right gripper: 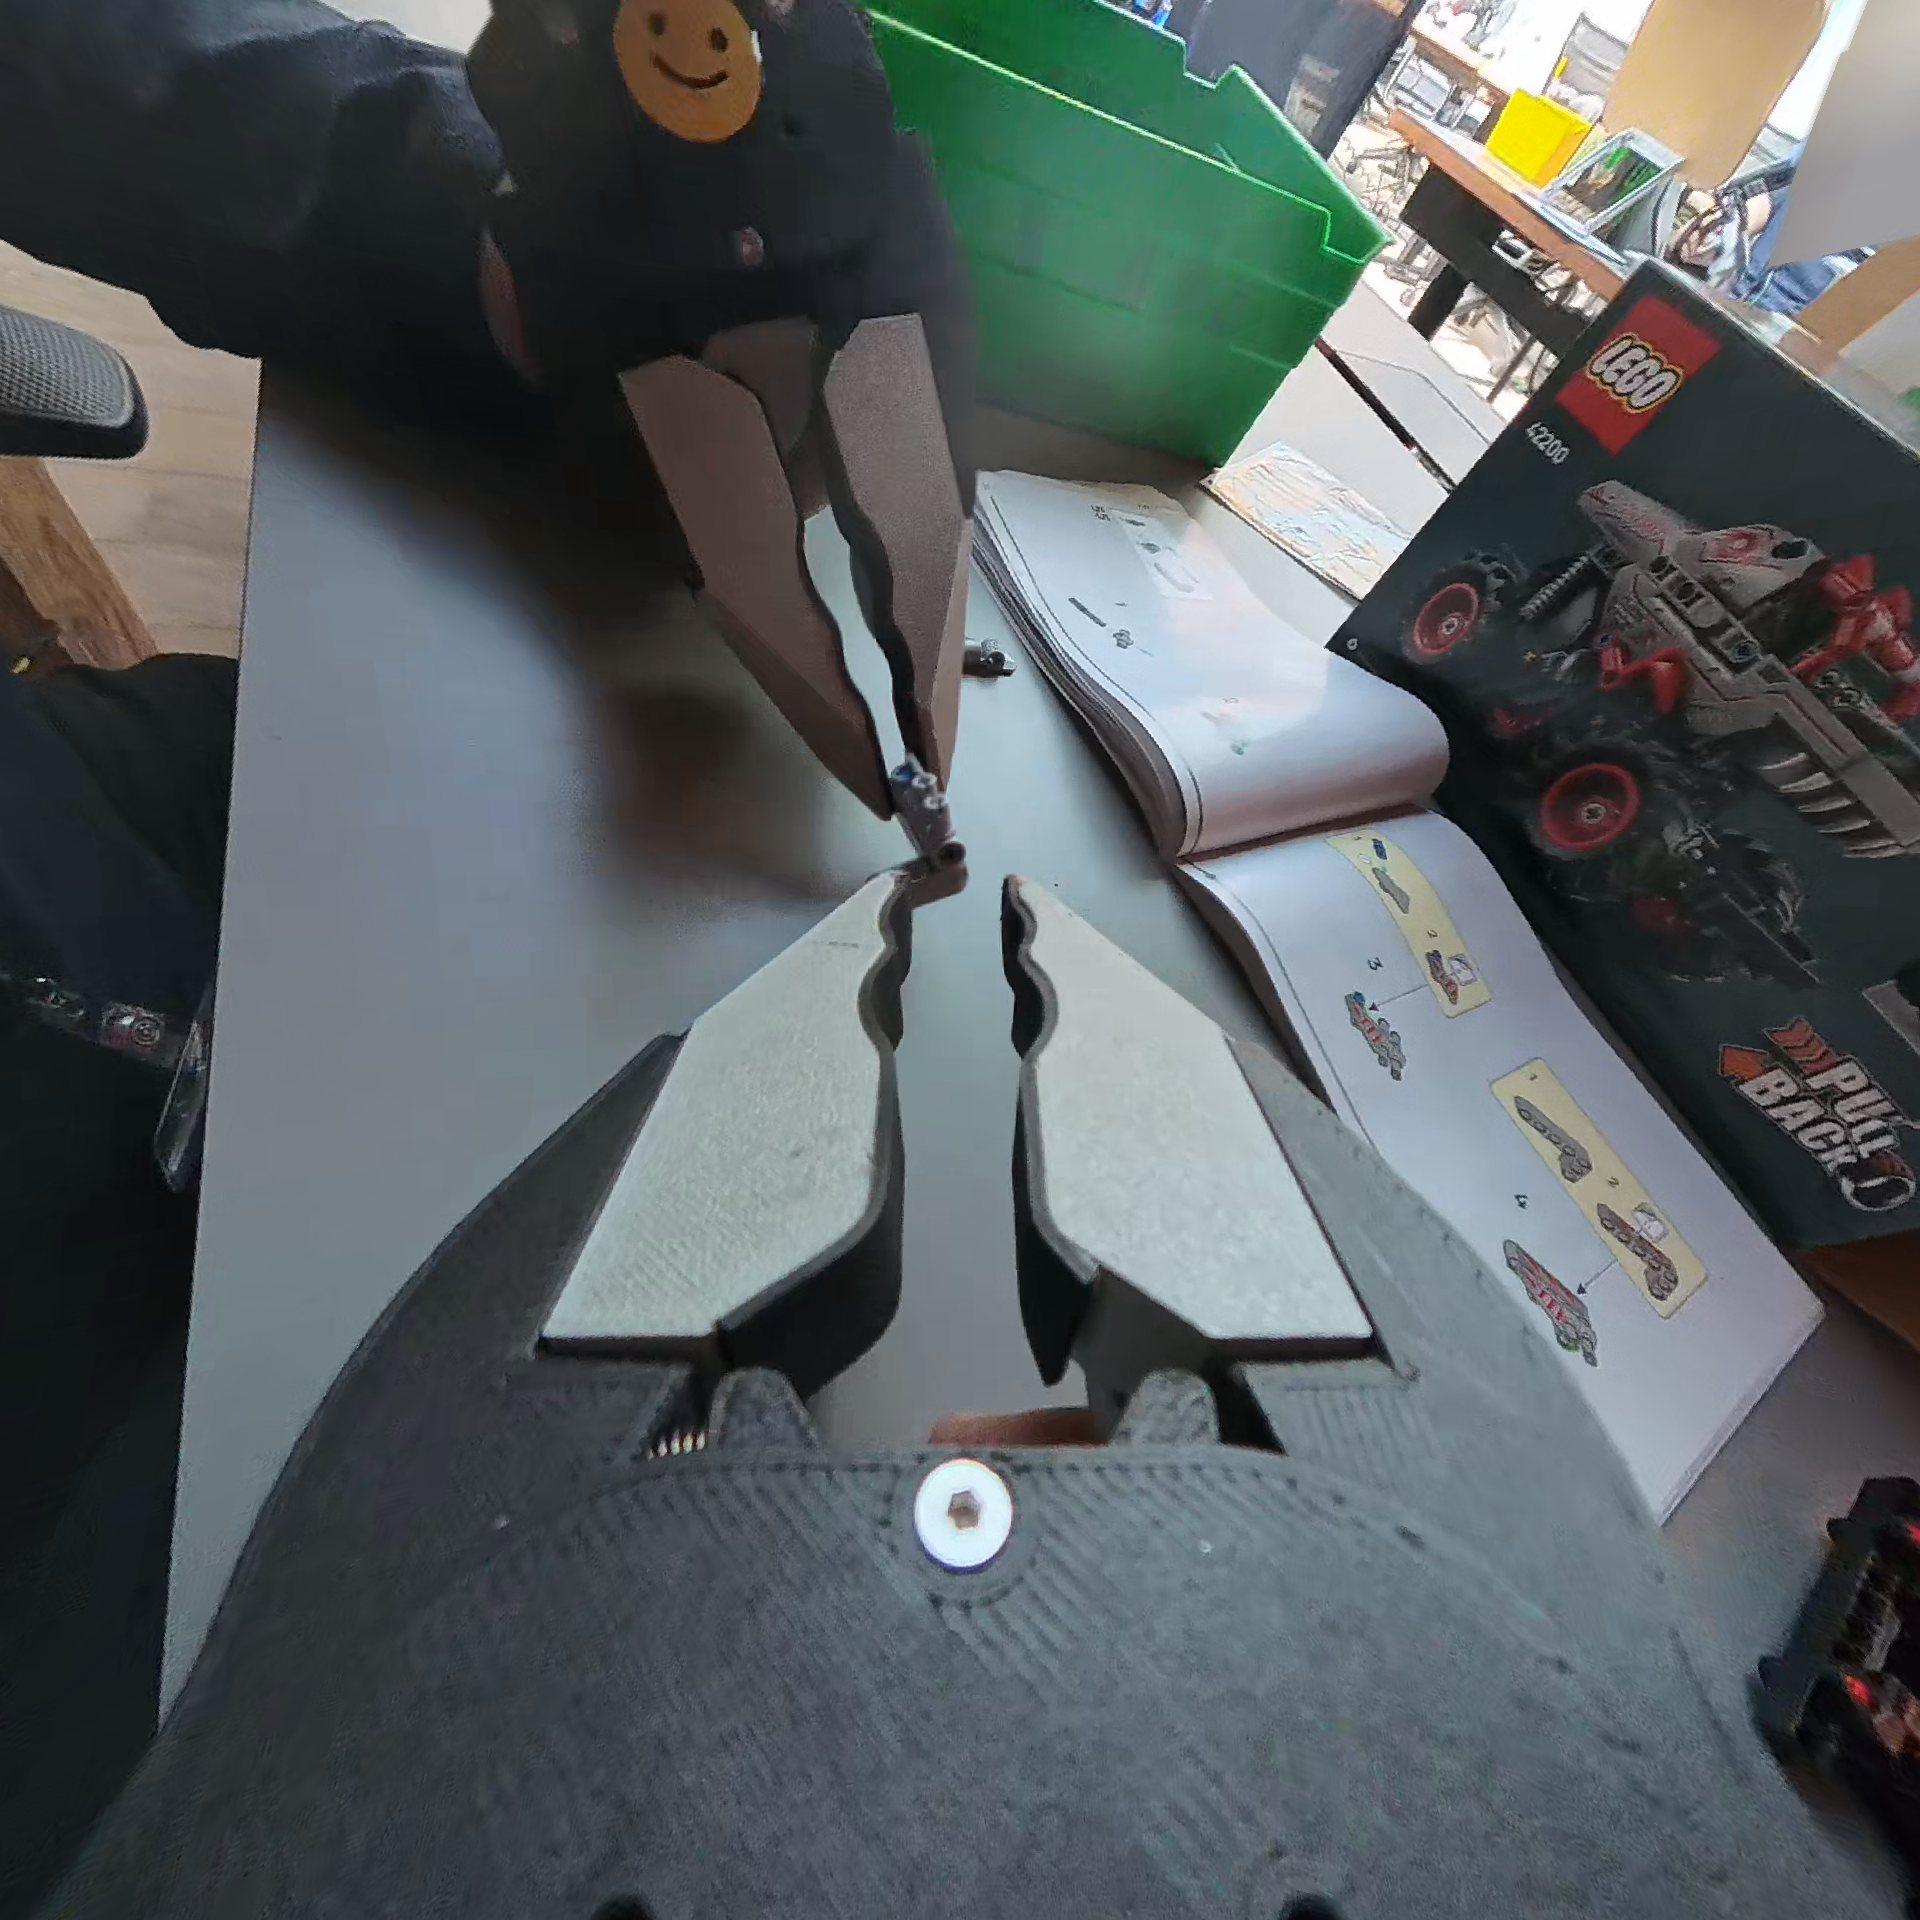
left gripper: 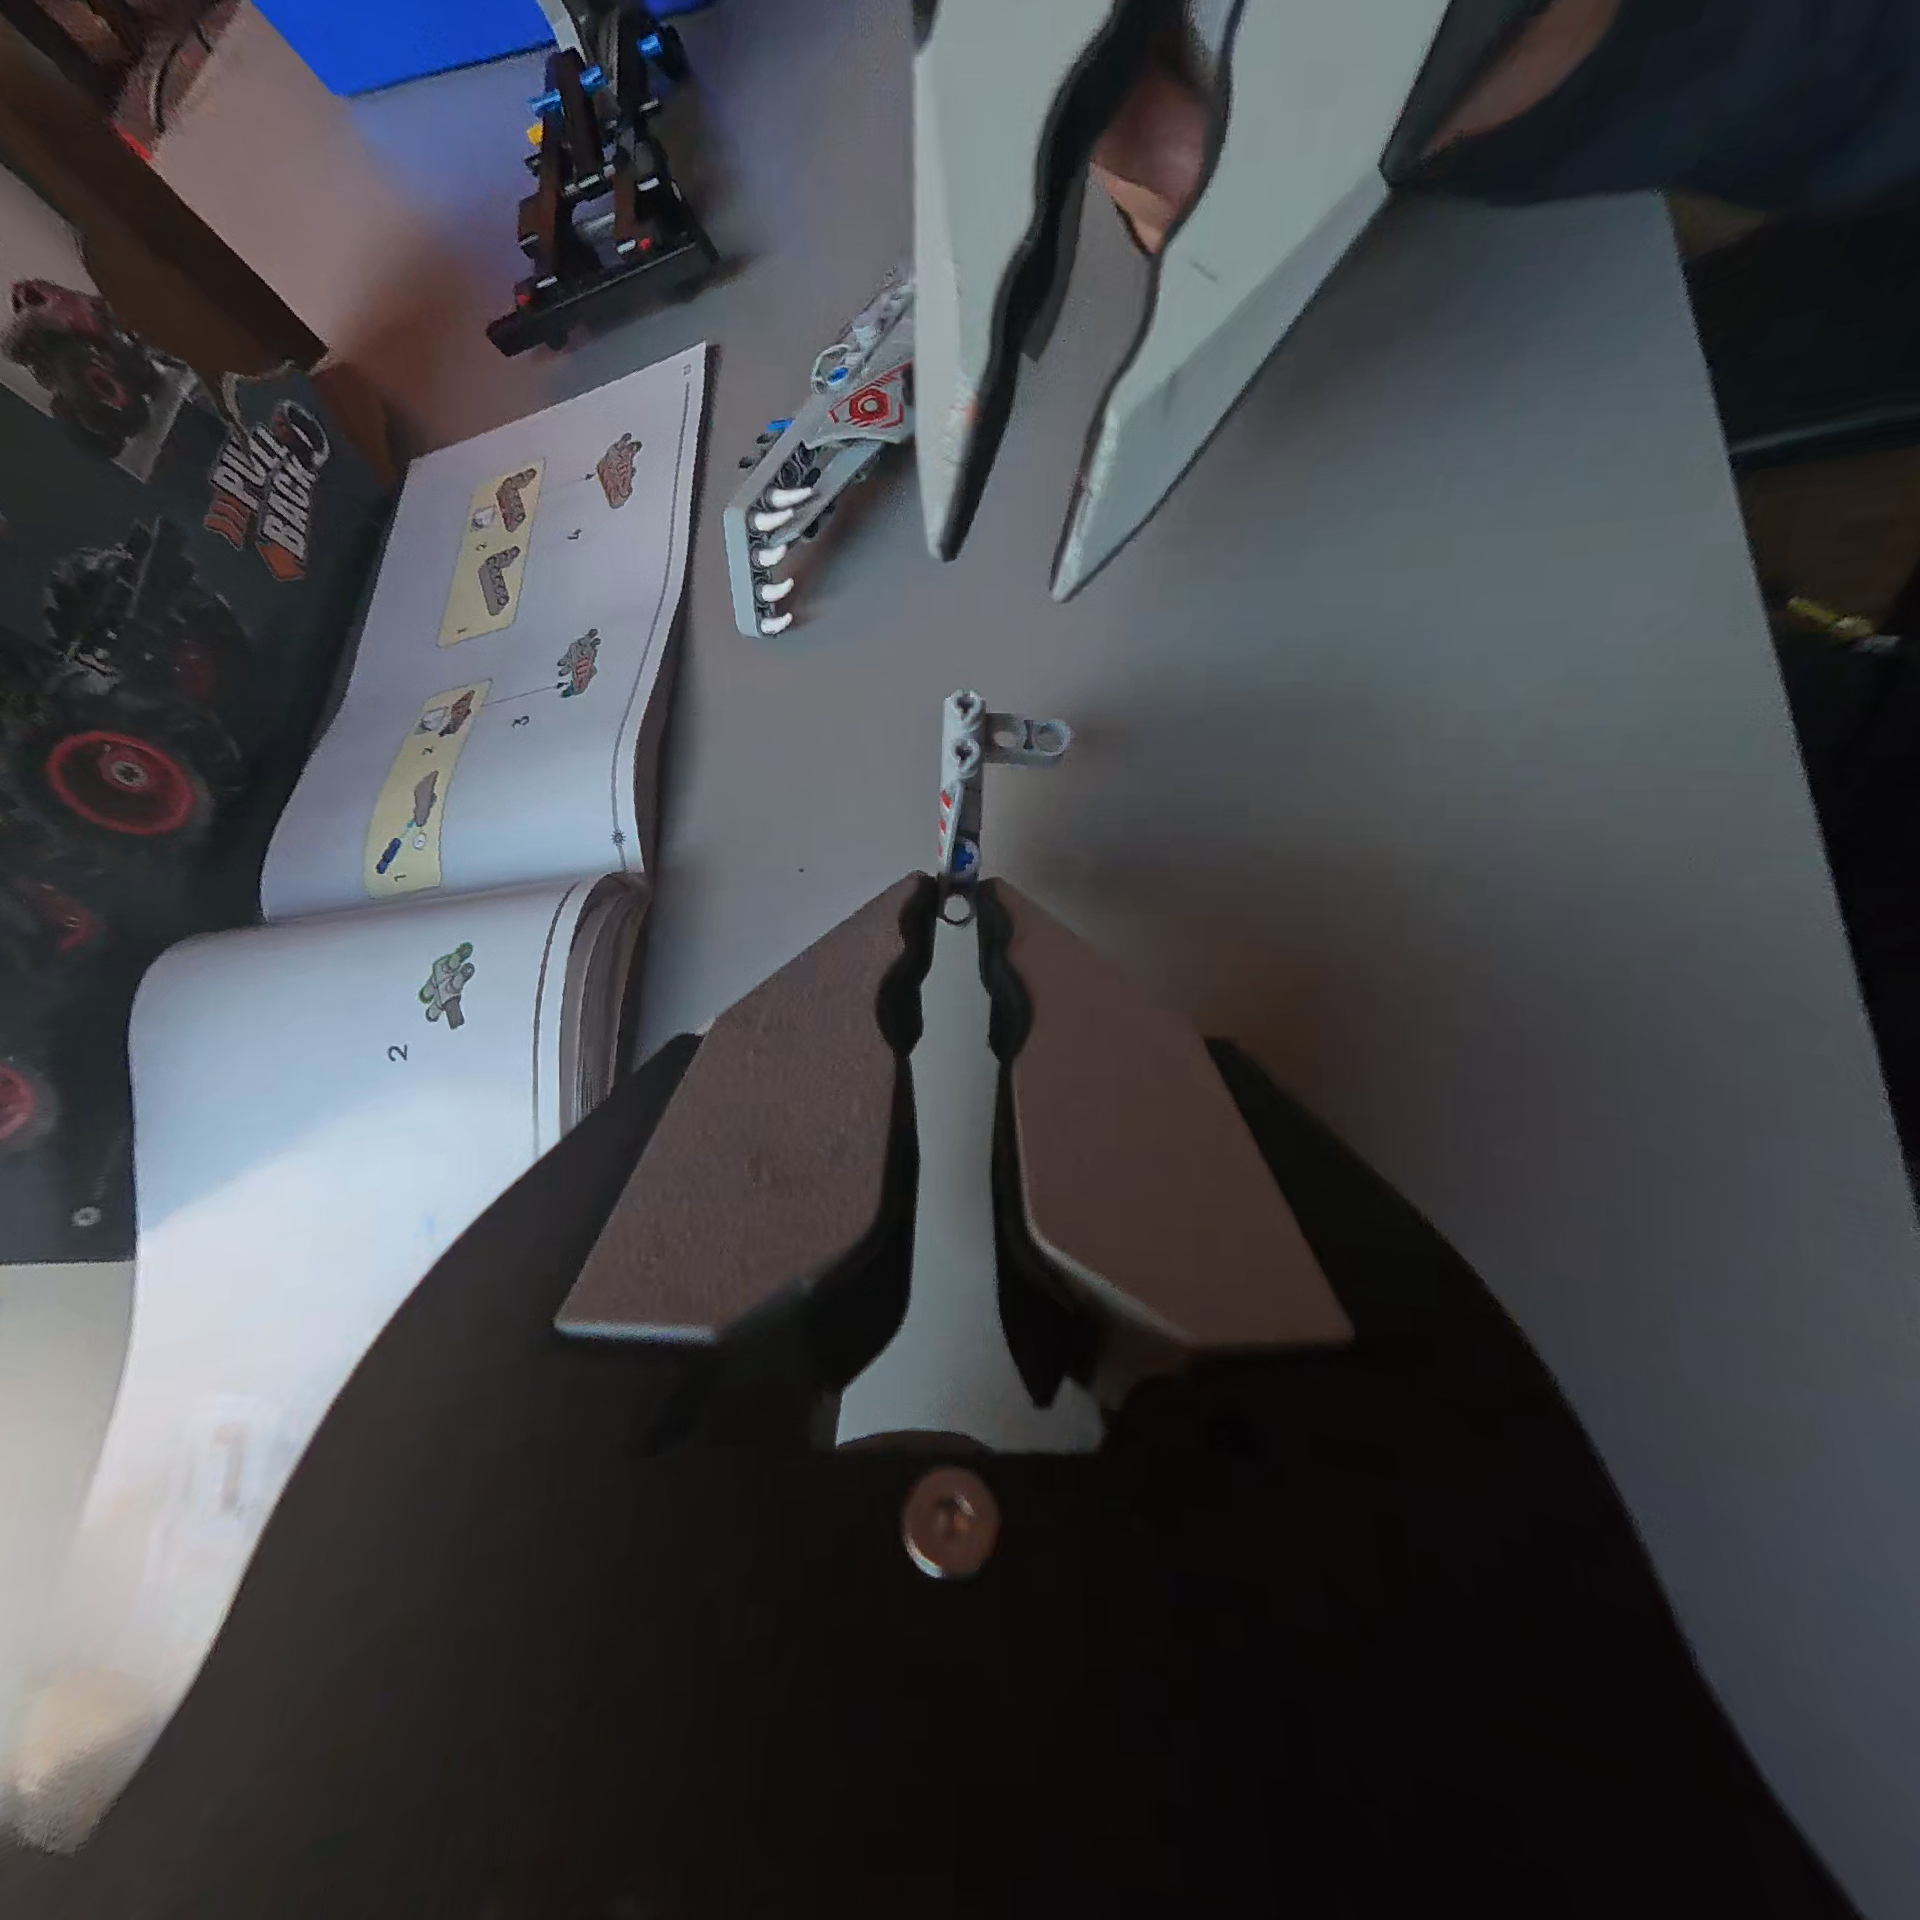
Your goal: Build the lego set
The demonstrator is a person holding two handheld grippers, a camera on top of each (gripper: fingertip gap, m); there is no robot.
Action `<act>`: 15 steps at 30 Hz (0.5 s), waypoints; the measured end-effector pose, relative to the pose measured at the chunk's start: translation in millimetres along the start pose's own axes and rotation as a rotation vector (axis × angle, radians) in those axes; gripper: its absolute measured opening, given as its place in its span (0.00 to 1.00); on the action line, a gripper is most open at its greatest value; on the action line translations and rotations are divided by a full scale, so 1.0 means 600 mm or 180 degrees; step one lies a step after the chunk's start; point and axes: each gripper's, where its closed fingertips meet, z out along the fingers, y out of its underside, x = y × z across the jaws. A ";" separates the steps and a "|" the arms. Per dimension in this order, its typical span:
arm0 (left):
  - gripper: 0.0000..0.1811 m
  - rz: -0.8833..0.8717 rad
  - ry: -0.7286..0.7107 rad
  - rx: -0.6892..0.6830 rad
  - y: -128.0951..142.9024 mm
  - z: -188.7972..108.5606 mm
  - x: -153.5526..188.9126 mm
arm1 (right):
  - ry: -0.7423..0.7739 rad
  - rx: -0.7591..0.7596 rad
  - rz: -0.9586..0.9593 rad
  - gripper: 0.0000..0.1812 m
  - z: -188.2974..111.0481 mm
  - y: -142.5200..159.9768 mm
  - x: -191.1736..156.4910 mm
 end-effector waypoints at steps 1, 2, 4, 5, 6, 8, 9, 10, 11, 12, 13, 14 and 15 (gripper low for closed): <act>0.03 -0.0093 0.0012 0.0014 0.000 -0.002 -0.003 | -0.0001 -0.0009 0.0000 0.08 0.000 0.001 0.000; 0.03 -0.0145 -0.0018 0.0017 0.000 -0.003 -0.008 | 0.0000 -0.0010 0.0000 0.08 0.000 0.001 0.000; 0.03 -0.0137 -0.0048 -0.0010 0.004 -0.004 -0.010 | 0.0000 -0.0007 -0.0009 0.08 0.000 0.000 -0.001; 0.03 -0.0115 -0.0032 -0.0054 0.007 -0.002 -0.007 | -0.0006 -0.0012 -0.0016 0.08 0.001 0.001 -0.001; 0.03 -0.0087 -0.0037 -0.0110 0.010 0.001 -0.005 | -0.0014 -0.0025 -0.0027 0.08 0.002 0.002 -0.002; 0.03 -0.0007 -0.0052 -0.0211 0.016 0.006 -0.002 | -0.0022 -0.0066 -0.0059 0.08 0.004 0.004 -0.005; 0.04 0.0022 -0.0050 -0.0271 0.020 0.008 0.000 | -0.0019 -0.0087 -0.0076 0.08 0.005 0.005 -0.005; 0.04 0.0047 -0.0036 -0.0334 0.025 0.011 0.003 | -0.0011 -0.0106 -0.0091 0.08 0.006 0.007 -0.006; 0.04 0.0055 -0.0050 -0.0331 0.024 0.011 0.003 | 0.0002 -0.0120 -0.0101 0.08 0.007 0.007 -0.005; 0.05 0.0045 -0.0045 -0.0332 0.024 0.011 0.003 | 0.0010 -0.0129 -0.0107 0.08 0.007 0.008 -0.005; 0.05 0.0023 -0.0034 -0.0330 0.025 0.010 0.003 | 0.0011 -0.0131 -0.0109 0.08 0.007 0.008 -0.005; 0.05 0.0001 -0.0027 -0.0326 0.025 0.009 0.002 | 0.0011 -0.0125 -0.0111 0.08 0.006 0.008 -0.005; 0.06 -0.0022 -0.0023 -0.0323 0.026 0.008 0.001 | 0.0015 -0.0112 -0.0114 0.07 0.006 0.007 -0.005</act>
